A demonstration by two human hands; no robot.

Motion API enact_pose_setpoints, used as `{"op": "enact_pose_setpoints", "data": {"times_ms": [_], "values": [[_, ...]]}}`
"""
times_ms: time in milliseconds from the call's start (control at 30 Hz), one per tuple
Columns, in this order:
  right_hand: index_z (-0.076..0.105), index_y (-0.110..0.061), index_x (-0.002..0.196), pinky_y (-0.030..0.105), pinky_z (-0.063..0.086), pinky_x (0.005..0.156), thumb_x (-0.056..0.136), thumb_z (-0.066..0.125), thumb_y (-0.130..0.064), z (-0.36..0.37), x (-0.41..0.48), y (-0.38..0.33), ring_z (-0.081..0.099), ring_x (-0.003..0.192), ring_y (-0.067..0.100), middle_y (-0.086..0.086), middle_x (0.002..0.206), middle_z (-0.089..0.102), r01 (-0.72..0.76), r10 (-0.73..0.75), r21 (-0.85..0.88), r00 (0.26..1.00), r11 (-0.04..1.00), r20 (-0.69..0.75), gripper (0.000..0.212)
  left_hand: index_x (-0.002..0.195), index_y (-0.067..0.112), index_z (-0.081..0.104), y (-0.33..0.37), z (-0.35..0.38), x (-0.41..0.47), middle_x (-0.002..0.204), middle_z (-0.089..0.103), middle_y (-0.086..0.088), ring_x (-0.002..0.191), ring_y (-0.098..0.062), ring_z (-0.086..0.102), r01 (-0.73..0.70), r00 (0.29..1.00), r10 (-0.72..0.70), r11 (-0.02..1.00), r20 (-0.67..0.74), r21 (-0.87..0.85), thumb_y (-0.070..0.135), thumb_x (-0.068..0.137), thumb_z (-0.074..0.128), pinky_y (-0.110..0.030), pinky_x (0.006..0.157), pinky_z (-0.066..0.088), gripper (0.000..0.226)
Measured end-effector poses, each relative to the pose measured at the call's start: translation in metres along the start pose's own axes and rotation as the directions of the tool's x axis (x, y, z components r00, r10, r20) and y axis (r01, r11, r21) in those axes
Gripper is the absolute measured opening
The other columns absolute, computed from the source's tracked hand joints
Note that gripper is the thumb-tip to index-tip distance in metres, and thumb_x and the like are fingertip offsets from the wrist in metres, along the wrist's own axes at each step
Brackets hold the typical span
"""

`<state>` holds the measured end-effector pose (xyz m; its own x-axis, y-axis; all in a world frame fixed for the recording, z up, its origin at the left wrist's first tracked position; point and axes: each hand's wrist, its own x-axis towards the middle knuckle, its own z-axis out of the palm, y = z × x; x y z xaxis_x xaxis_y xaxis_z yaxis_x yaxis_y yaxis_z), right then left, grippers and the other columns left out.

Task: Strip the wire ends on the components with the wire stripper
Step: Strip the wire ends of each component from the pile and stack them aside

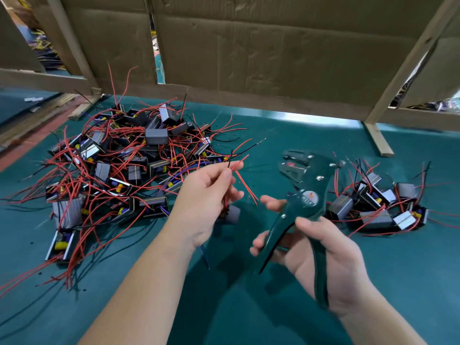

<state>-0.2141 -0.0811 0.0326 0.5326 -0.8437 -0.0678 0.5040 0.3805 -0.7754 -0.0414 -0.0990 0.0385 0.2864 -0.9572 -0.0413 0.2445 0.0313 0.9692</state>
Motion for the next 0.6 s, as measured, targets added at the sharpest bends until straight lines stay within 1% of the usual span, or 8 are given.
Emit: {"op": "enact_pose_setpoints", "data": {"times_ms": [100, 167, 233, 300, 367, 433, 500, 600], "values": [[0.058, 0.008, 0.115, 0.051, 0.052, 0.071, 0.060, 0.082, -0.024, 0.008, -0.003, 0.007, 0.063, 0.073, 0.041, 0.033, 0.082, 0.060, -0.065, 0.075, -0.108, 0.993, 0.992, 0.090, 0.068, 0.095, 0.007, 0.065, 0.003, 0.010, -0.008, 0.058, 0.053, 0.003, 0.048, -0.006, 0.050, 0.115, 0.987, -0.078, 0.954, 0.142, -0.276, 0.002, 0.096, 0.044, -0.020, 0.046, 0.045, 0.021], [0.053, 0.007, 0.120, 0.051, 0.051, 0.073, 0.064, 0.073, -0.021, 0.008, -0.005, 0.012, 0.063, 0.074, 0.040, 0.030, 0.079, 0.061, -0.096, 0.113, -0.200, 0.991, 0.975, 0.071, 0.065, 0.092, 0.011, 0.067, 0.005, 0.014, -0.013, 0.059, 0.057, -0.001, 0.042, -0.009, 0.049, 0.197, 0.967, -0.128, 0.923, 0.219, -0.331, 0.005, 0.085, 0.053, -0.014, 0.038, 0.032, 0.016], [0.059, -0.003, 0.117, 0.052, 0.051, 0.077, 0.067, 0.070, -0.022, 0.007, -0.006, 0.015, 0.064, 0.076, 0.037, 0.026, 0.080, 0.062, -0.089, 0.116, -0.294, 0.990, 0.952, 0.076, 0.054, 0.101, 0.014, 0.068, 0.005, 0.014, -0.012, 0.066, 0.063, -0.002, 0.042, -0.010, 0.051, 0.219, 0.969, -0.155, 0.900, 0.194, -0.376, 0.006, 0.080, 0.055, -0.012, 0.037, 0.033, 0.026], [0.065, -0.011, 0.113, 0.051, 0.050, 0.078, 0.069, 0.070, -0.023, 0.005, -0.006, 0.015, 0.064, 0.077, 0.036, 0.025, 0.083, 0.062, -0.085, 0.125, -0.323, 0.987, 0.942, 0.104, 0.047, 0.111, 0.009, 0.065, 0.007, 0.010, -0.007, 0.078, 0.065, -0.003, 0.055, -0.012, 0.057, 0.148, 0.987, -0.104, 0.885, 0.122, -0.442, 0.009, 0.087, 0.053, -0.019, 0.045, 0.047, 0.027], [0.067, -0.012, 0.113, 0.049, 0.052, 0.077, 0.066, 0.072, -0.023, 0.003, -0.006, 0.013, 0.065, 0.077, 0.036, 0.022, 0.090, 0.065, -0.067, 0.098, -0.306, 0.992, 0.950, 0.085, 0.048, 0.107, 0.008, 0.066, 0.010, -0.002, 0.000, 0.078, 0.067, -0.001, 0.066, -0.010, 0.059, 0.004, 1.000, -0.004, 0.904, 0.000, -0.428, 0.011, 0.083, 0.056, -0.020, 0.064, 0.052, 0.026], [0.067, -0.008, 0.114, 0.049, 0.054, 0.073, 0.064, 0.072, -0.018, -0.001, -0.006, 0.008, 0.065, 0.075, 0.037, 0.021, 0.095, 0.065, -0.015, 0.023, -0.227, 0.999, 0.974, 0.033, 0.051, 0.098, 0.013, 0.069, 0.014, -0.019, 0.008, 0.076, 0.070, 0.003, 0.064, -0.005, 0.059, -0.156, 0.979, 0.105, 0.937, -0.175, -0.312, 0.002, 0.086, 0.057, -0.017, 0.065, 0.050, 0.021], [0.065, -0.003, 0.114, 0.049, 0.054, 0.069, 0.064, 0.070, -0.009, -0.007, -0.003, -0.001, 0.063, 0.072, 0.039, 0.021, 0.092, 0.064, 0.062, -0.072, -0.167, 0.996, 0.984, -0.053, 0.051, 0.092, 0.017, 0.071, 0.020, -0.041, 0.016, 0.077, 0.071, 0.006, 0.066, -0.004, 0.060, -0.286, 0.912, 0.219, 0.946, -0.348, -0.155, -0.004, 0.090, 0.054, -0.017, 0.065, 0.049, 0.027], [0.061, -0.005, 0.111, 0.053, 0.055, 0.070, 0.066, 0.068, -0.002, -0.019, 0.000, -0.019, 0.065, 0.070, 0.036, 0.011, 0.092, 0.066, 0.189, -0.267, -0.300, 0.932, 0.935, -0.246, 0.046, 0.099, 0.023, 0.069, 0.023, -0.068, 0.017, 0.092, 0.068, 0.010, 0.087, -0.005, 0.062, -0.317, 0.706, 0.492, 0.862, -0.509, 0.394, 0.004, 0.087, 0.052, -0.025, 0.083, 0.052, 0.029]]}}
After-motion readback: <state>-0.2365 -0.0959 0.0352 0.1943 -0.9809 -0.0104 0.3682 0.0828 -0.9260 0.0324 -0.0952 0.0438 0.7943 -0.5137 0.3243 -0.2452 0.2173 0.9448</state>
